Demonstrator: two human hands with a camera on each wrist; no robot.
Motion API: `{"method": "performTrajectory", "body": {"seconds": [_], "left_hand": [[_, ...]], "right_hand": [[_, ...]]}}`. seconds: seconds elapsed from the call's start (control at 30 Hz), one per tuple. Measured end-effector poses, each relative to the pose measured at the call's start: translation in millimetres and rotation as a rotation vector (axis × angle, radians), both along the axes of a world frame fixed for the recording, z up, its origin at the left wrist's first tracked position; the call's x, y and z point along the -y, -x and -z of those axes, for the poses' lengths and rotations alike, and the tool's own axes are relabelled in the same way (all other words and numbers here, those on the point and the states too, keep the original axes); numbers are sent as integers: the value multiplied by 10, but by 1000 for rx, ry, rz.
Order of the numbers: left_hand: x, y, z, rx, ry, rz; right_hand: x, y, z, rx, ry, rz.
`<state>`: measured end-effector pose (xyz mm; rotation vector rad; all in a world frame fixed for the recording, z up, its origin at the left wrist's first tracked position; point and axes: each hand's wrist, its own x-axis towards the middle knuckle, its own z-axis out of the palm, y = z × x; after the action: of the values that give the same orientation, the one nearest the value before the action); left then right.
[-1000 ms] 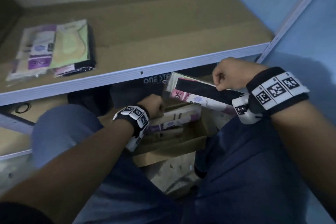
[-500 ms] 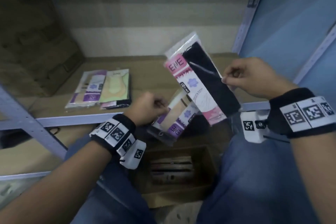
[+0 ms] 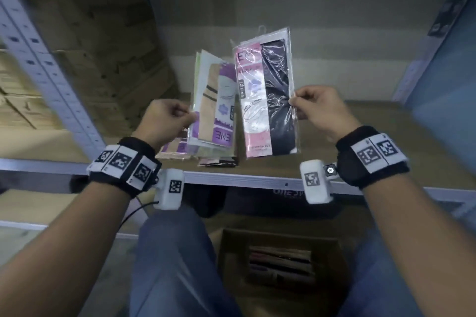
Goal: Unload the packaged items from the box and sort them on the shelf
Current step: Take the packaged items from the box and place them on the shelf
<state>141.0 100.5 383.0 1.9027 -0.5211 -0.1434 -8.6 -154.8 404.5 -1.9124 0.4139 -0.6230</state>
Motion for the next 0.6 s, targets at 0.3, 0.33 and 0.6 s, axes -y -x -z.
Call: {"method": "performTrajectory", "body": {"seconds": [0.3,0.33,0.6], "left_hand": [[-369,-680,371,-206,-67,-122],[-369,-740,427,-224,-86,-126],[-292,-1069,703,-175,-290,-228]], "right_hand": [[-455,-913,499,-206,-174,-40],[-472,-1000,578,-231,-193,-27],[-524,-1362,931,-425,-172,64]]}}
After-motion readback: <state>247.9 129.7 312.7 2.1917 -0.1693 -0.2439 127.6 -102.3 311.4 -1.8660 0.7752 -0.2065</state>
